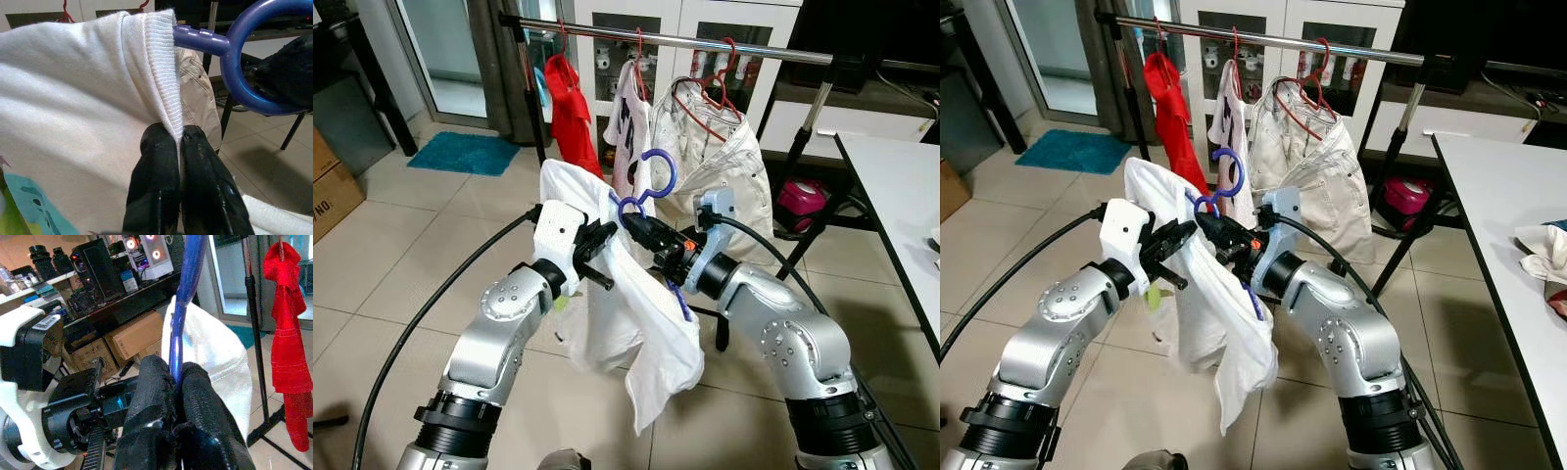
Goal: Hang hanger
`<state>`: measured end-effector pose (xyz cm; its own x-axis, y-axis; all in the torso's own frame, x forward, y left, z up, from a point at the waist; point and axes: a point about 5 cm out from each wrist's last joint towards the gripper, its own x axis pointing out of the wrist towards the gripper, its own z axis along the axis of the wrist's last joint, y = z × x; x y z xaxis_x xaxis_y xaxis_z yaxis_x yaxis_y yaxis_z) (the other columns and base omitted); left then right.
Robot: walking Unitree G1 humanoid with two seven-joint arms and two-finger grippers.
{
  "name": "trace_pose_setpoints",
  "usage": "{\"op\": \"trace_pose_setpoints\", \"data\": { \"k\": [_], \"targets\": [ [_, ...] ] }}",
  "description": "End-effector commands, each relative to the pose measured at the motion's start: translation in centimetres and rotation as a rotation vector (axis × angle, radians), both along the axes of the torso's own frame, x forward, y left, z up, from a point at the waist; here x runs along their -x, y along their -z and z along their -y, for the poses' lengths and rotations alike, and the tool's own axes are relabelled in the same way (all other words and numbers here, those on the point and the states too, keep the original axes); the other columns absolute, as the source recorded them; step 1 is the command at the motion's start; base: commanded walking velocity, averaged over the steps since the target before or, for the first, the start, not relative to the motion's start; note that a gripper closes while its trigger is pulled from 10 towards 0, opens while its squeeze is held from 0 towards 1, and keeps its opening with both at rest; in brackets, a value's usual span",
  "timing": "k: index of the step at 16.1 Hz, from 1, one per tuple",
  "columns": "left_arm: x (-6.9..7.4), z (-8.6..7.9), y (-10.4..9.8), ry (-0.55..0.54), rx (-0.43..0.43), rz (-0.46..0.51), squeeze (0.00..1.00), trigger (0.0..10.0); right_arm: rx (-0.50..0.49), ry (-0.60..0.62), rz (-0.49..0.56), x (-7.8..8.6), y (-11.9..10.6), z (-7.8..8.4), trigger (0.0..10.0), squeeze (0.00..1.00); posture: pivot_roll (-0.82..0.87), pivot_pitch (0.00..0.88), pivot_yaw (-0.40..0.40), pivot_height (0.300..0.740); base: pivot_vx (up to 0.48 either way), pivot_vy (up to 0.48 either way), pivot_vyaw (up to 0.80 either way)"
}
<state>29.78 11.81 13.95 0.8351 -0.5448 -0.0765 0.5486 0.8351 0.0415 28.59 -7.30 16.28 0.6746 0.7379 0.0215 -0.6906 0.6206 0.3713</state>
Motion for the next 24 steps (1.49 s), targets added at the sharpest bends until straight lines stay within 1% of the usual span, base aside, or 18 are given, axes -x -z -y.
{"op": "trace_pose_setpoints", "data": {
  "k": [1, 3, 4, 5, 6, 7, 8, 9, 11, 13, 14, 15, 16, 19, 21, 22, 23, 24],
  "targets": [
    [0.0, 0.3, 0.2, 0.017, 0.007, -0.018, 0.0, 0.0, -0.014, 0.012, 0.021, 0.0, -0.5, 0.2, 10.0, 0.0, 0.04, 0.0, 0.017, 0.74, 0.0, 0.0, 0.0],
    [0.0, 0.2, 0.1, 0.014, 0.008, -0.014, 0.0, 0.0, -0.007, 0.024, 0.016, -0.1, -0.4, 0.3, 10.0, 0.0, 0.04, 0.0, 0.019, 0.74, 0.0, 0.0, 0.0],
    [0.0, 0.0, 0.0, 0.002, 0.006, -0.005, 0.0, 0.0, 0.028, 0.092, -0.004, -0.6, 0.0, 0.7, 10.0, 0.0, 0.04, 0.0, 0.019, 0.74, 0.0, 0.0, 0.0],
    [0.0, 0.0, 0.0, 0.002, 0.006, -0.005, 0.0, 0.0, 0.028, 0.092, -0.004, -0.6, 0.0, 0.7, 10.0, 0.0, 0.04, 0.0, 0.019, 0.74, 0.0, 0.0, 0.0],
    [0.2, -0.1, -0.2, -0.011, 0.006, 0.0, 0.0, 0.0, 0.063, 0.207, -0.04, -1.6, 0.6, 1.7, 10.0, 0.0, 0.04, 0.0, 0.019, 0.74, 0.0, 0.0, 0.0],
    [0.4, -0.4, -0.2, -0.031, 0.007, 0.001, 0.0, 0.0, 0.092, 0.372, -0.088, -2.8, 1.3, 3.3, 10.0, 0.0, 0.04, 0.0, 0.016, 0.74, 0.0, 0.0, 0.0],
    [0.5, -0.4, -0.1, -0.035, 0.007, 0.002, 0.0, 0.0, 0.098, 0.409, -0.099, -3.0, 1.5, 3.7, 10.0, 0.0, 0.04, 0.0, 0.016, 0.74, 0.0, 0.0, 0.0],
    [0.5, -0.8, 0.1, -0.072, 0.004, -0.005, 0.0, 0.0, 0.129, 0.52, -0.116, -3.6, 1.7, 5.1, 10.0, 0.0, 0.04, 0.0, 0.014, 0.74, 0.0, 0.0, 0.0],
    [0.3, -1.2, 0.3, -0.13, -0.004, -0.005, 0.0, 0.0, 0.176, 0.633, -0.121, -4.0, 1.8, 6.5, 10.0, 0.0, 0.04, 0.0, 0.012, 0.74, 0.0, 0.0, 0.0],
    [0.0, -1.7, 0.3, -0.176, -0.016, -0.001, 0.0, 0.0, 0.225, 0.694, -0.113, -4.1, 1.8, 7.2, 10.0, 0.0, 0.04, 0.0, 0.012, 0.74, 0.0, 0.0, 0.0],
    [-0.3, -2.0, 0.1, -0.229, -0.03, 0.012, 0.0, 0.0, 0.296, 0.751, -0.12, -4.2, 2.2, 7.8, 10.0, 0.0, 0.04, 0.0, 0.013, 0.74, 0.0, 0.0, 0.0],
    [-0.4, -2.1, 0.0, -0.246, -0.033, 0.02, 0.0, 0.0, 0.322, 0.759, -0.128, -4.2, 2.5, 7.9, 10.0, 0.0, 0.04, 0.0, 0.013, 0.74, 0.0, 0.0, 0.0],
    [-0.5, -2.2, 0.0, -0.249, -0.032, 0.02, 0.0, 0.0, 0.315, 0.747, -0.127, -4.2, 2.5, 7.8, 10.0, 0.0, 0.04, 0.0, 0.013, 0.74, 0.0, 0.0, 0.0],
    [-0.4, -1.8, 0.3, -0.207, -0.041, 0.003, 0.0, 0.0, 0.186, 0.555, -0.042, -3.9, 0.9, 5.2, 10.0, 0.0, 0.04, 0.0, 0.014, 0.74, 0.0, 0.0, 0.0],
    [0.4, -0.6, 1.4, -0.06, -0.111, -0.054, 0.0, 0.0, 0.105, 0.248, 0.007, -2.4, 0.0, 1.8, 10.0, 0.0, 0.04, 0.0, 0.013, 0.74, 0.0, 0.0, 0.0],
    [0.8, -0.2, 1.9, -0.007, -0.158, -0.064, 0.0, 0.0, 0.097, 0.185, 0.024, -1.9, -0.2, 1.1, 10.0, 0.0, 0.04, 0.0, 0.011, 0.74, 0.0, 0.0, 0.0],
    [0.9, 0.0, 2.0, 0.008, -0.165, -0.068, 0.0, 0.0, 0.101, 0.153, 0.028, -1.6, -0.3, 0.7, 10.0, 0.0, 0.04, 0.0, 0.011, 0.74, 0.0, 0.0, 0.0],
    [1.0, 0.2, 2.3, 0.029, -0.185, -0.077, 0.0, 0.0, 0.139, 0.06, 0.061, -0.9, -0.4, -0.2, 10.0, 0.0, 0.04, 0.0, 0.01, 0.74, 0.0, 0.0, 0.0]
  ]
}}
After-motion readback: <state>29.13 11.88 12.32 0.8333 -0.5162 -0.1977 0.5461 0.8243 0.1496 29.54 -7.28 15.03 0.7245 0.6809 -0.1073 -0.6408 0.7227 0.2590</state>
